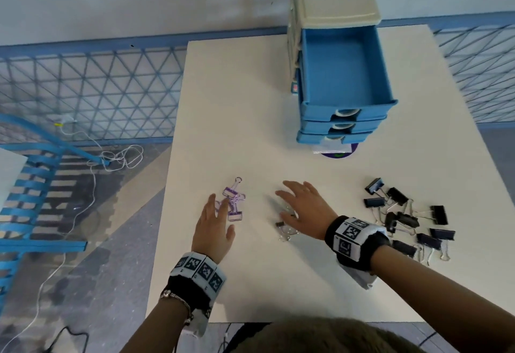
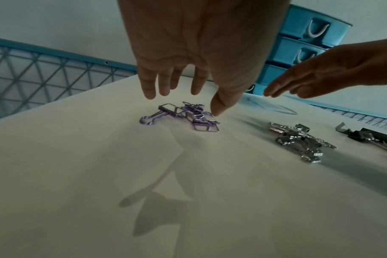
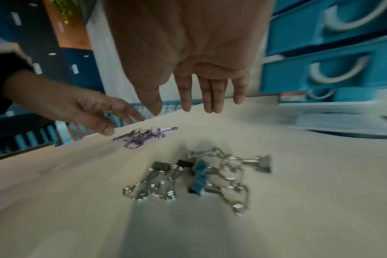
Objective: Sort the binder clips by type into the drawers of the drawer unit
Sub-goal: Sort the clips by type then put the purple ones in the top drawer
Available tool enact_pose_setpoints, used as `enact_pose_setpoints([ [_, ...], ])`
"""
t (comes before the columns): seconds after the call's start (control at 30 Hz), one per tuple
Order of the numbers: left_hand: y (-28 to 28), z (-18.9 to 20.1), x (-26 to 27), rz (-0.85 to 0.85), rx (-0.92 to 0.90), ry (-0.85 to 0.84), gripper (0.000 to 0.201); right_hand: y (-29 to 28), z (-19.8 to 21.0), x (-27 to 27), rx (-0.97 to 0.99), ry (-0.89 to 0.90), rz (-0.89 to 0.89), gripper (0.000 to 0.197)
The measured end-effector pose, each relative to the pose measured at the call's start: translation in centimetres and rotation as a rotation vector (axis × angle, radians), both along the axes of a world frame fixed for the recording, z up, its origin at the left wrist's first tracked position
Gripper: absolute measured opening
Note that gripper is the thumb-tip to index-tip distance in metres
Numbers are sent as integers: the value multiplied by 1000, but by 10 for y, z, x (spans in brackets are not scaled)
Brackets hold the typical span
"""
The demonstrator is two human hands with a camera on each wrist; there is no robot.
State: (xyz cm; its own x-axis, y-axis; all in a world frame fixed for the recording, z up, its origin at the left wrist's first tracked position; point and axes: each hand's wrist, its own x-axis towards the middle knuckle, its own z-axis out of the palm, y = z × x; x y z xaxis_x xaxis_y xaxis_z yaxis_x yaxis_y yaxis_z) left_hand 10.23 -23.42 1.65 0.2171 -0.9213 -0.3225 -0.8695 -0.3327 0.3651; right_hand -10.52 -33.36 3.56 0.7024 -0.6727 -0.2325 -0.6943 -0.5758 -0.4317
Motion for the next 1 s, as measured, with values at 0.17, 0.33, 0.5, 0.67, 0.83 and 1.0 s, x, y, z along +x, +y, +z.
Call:
enact_pose_setpoints([
  [0.17, -9, 7, -28, -59, 2, 25, 55, -1, 12, -82, -40, -64, -264, 44],
  [0.33, -12, 7, -62, -116, 88, 35, 55, 5, 6, -175, -104, -84, -563, 35],
  [0.5, -12, 5, -93, -150, 140, 9, 55, 24, -1, -249, -185, -43, -830, 37],
  [0.67, -10, 0, -112, -67, 148, -31, 59, 45, -20, -308, -141, -26, -1122, 67],
  [0.83, -8, -4, -113, 65, 114, -53, 58, 59, -47, -344, -35, 82, -1243, 94],
  [1.0, -17, 0, -80, 264, 5, -102, 56, 64, -73, -358, 46, 129, -1205, 92],
])
